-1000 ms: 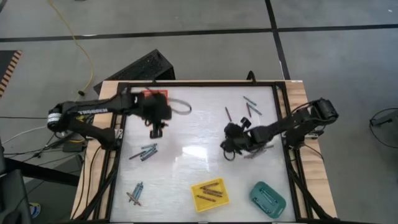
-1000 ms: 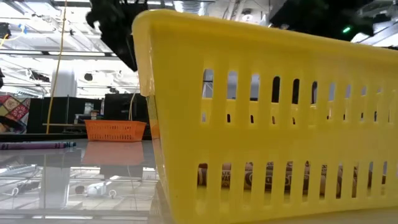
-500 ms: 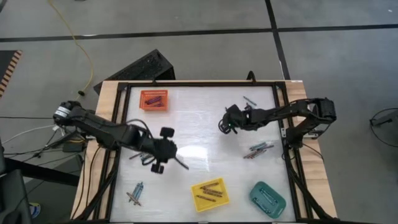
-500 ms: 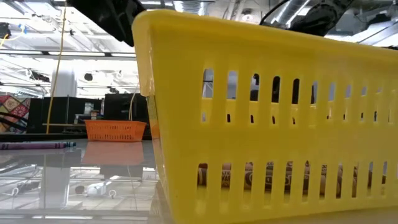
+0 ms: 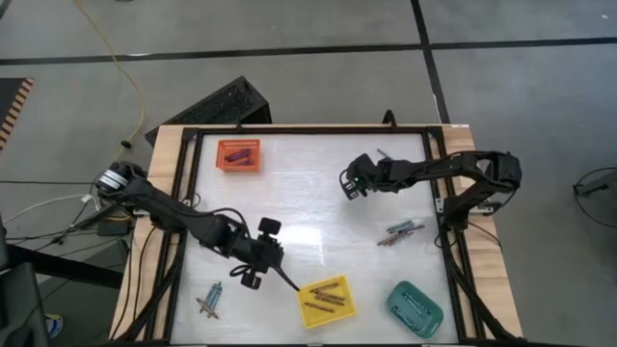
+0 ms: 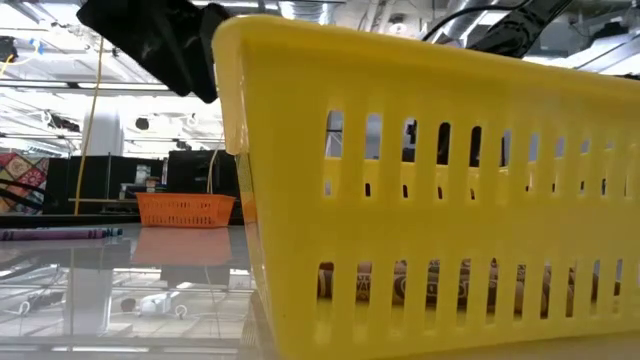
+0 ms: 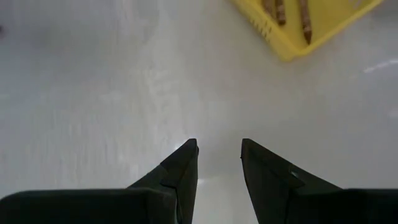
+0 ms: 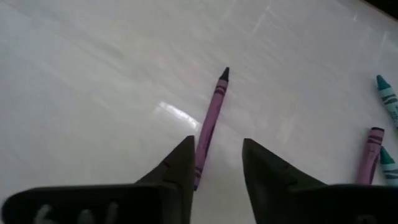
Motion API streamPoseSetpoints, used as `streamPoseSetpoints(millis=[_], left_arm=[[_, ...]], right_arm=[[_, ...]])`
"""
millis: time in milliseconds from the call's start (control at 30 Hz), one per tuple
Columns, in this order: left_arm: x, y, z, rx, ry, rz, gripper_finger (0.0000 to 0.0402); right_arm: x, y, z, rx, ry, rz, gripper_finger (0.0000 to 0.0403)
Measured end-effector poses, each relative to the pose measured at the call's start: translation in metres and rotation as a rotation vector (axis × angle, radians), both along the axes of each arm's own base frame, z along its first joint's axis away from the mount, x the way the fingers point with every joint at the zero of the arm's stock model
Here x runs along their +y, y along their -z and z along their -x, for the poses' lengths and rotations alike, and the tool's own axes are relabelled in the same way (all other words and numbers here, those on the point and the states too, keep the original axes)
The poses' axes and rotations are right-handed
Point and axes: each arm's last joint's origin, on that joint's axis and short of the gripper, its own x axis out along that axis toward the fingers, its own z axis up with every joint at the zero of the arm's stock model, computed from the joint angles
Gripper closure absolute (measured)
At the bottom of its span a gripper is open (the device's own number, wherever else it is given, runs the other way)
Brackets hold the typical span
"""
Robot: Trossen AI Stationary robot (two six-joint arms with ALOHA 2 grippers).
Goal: Sort crayons
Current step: Put the purple crayon into the orange bin
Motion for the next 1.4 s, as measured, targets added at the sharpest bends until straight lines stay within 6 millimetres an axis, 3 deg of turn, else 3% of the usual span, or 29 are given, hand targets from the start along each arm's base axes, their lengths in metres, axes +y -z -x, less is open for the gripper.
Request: streamPoseSetpoints(millis=[133,233,567,867,1400], left_arm=[[-0.005,-0.001,-0.001,-0.022,0.027,0.016,0.0288],[-0.005,-0.001,-0.001,-0.024,0.029,0.017,0.0288],[-0.007,-0.005,-0.005,-0.08,0.051,0.022,0.0288],[-0.008,-0.005,-0.005,-0.078,0.047,0.036,0.0288],[-0.008,-0.005,-0.005,-0.087,0.04,0.01,0.0288]], right_arm=[[0.0,0.0,-0.001,-0.01,0.005,0.0,0.023],[-0.001,-0.001,-0.001,-0.016,0.012,0.003,0.022],[-0.009,0.016,-0.016,0.015,0.002,-0.018,0.0255],[-0.015,0.031,-0.029,0.097,-0.007,-0.037,0.0262],[-0.012,0.032,-0.028,0.13,-0.05,-0.059,0.0397]])
